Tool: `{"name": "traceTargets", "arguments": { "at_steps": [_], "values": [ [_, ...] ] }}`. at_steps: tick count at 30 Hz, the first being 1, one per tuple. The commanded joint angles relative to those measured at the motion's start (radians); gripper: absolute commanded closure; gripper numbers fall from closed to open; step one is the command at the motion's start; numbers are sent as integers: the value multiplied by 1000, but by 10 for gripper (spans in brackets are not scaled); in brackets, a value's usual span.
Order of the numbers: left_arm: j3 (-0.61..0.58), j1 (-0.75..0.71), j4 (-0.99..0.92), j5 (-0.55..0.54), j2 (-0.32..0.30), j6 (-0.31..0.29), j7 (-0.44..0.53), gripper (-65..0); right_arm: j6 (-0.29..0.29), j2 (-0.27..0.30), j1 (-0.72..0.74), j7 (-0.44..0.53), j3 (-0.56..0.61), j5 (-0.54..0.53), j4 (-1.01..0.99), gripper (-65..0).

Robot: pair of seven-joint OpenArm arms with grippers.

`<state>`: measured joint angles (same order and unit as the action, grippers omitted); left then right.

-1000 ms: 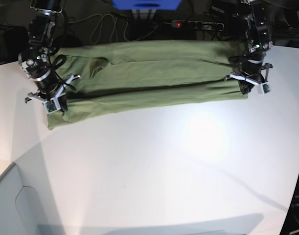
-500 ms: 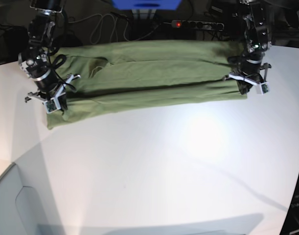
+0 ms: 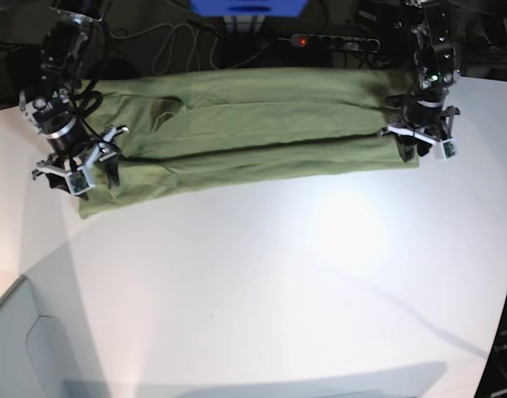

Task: Fold the T-shirt properly
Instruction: 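Lower the folded hem onto the shirt and open both grippers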

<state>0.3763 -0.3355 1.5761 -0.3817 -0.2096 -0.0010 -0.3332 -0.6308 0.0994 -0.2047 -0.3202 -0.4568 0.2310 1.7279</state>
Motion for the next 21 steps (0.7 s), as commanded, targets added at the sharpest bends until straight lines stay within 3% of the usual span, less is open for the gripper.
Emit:
{"name": "traceTargets", "arguments": {
  "at_steps": [1,7,15,17,21],
  "values": [
    [6,0,31,-4,-9,3,24,-220,-21,12,11,8,-1,-15,17,-373],
    [6,-3,109,-4,-6,3,18,-221,-21,13,47,-61,56,-14,-10,-373],
    [6,-21,159,-4,-6,3,18,-221,-21,13,112,-69,69,-12,-108,-359],
    [6,-21,159,-4,-6,3,18,-221,-21,13,123,-69,69,-12,-138,-296],
    [8,-21,154,-3,-6,3,18,-221,-21,15,115,-69,69,-12,-139,-36]
  ]
}}
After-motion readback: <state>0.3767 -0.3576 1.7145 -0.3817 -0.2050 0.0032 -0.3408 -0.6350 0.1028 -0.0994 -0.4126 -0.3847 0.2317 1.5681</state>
